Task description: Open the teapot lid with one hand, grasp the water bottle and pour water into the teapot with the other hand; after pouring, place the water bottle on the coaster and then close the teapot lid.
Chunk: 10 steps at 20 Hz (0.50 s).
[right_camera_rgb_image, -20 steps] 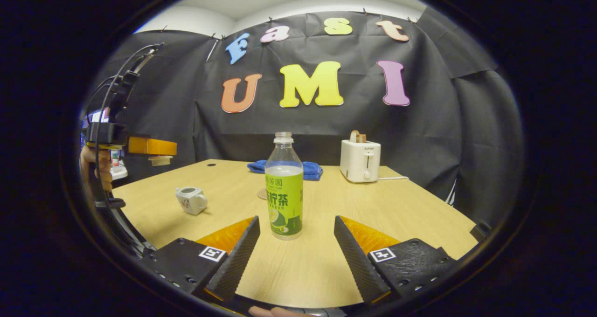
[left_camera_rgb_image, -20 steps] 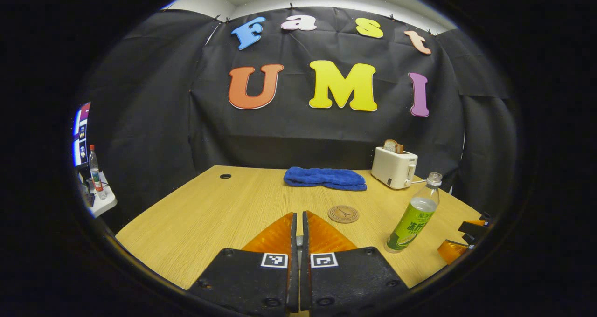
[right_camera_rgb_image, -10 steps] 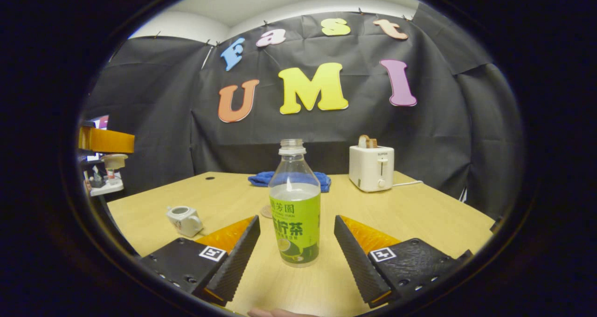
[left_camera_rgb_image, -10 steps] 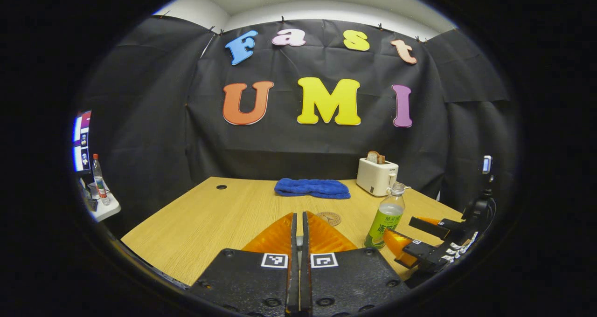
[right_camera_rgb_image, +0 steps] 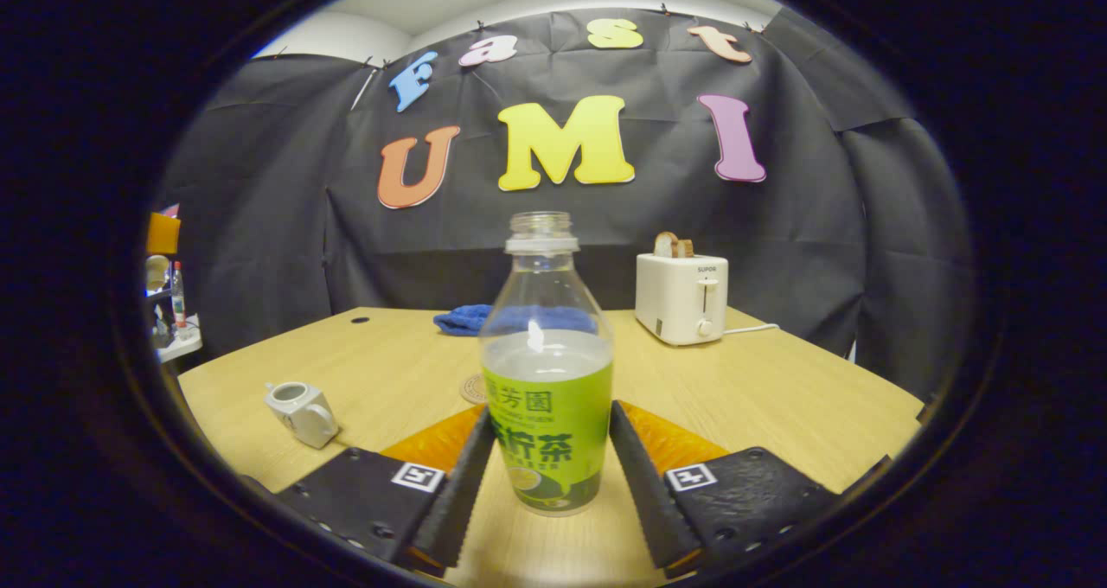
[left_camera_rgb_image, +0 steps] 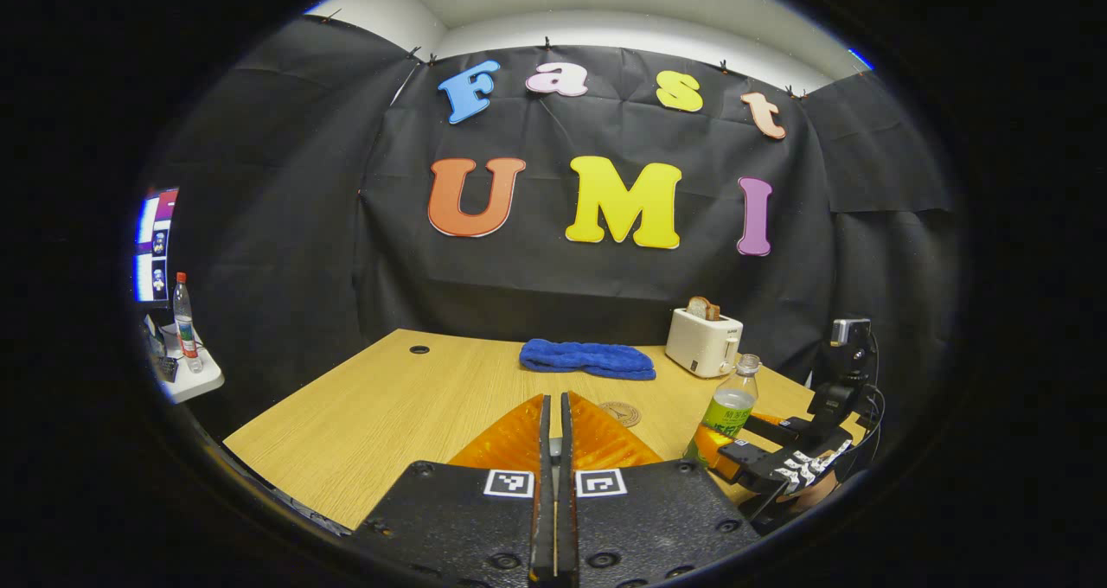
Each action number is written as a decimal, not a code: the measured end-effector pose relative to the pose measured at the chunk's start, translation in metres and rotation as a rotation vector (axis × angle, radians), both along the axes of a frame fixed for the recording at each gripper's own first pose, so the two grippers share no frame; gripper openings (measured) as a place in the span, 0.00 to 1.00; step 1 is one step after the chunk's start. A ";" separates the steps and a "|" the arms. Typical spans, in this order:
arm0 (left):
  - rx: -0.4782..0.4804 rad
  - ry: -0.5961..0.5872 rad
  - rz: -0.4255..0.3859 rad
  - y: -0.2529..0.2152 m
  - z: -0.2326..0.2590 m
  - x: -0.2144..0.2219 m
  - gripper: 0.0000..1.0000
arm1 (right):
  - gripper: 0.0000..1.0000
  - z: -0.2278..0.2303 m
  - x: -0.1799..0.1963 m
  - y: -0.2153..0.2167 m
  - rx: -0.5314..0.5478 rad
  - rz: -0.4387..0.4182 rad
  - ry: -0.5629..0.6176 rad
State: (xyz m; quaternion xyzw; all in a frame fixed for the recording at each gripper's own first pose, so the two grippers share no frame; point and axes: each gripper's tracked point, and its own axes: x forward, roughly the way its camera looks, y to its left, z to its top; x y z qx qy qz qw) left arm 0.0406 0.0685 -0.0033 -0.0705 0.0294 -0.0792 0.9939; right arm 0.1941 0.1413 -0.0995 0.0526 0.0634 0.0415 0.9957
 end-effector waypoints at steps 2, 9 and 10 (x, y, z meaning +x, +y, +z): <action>0.005 0.002 -0.013 0.000 -0.001 0.001 0.04 | 0.73 0.005 -0.005 0.005 -0.039 -0.001 -0.006; 0.035 -0.007 -0.015 0.016 -0.002 -0.001 0.04 | 0.71 0.023 -0.006 0.012 -0.297 -0.067 -0.005; 0.036 -0.005 -0.011 0.020 -0.003 -0.002 0.04 | 0.71 0.025 -0.006 0.013 -0.346 -0.071 -0.008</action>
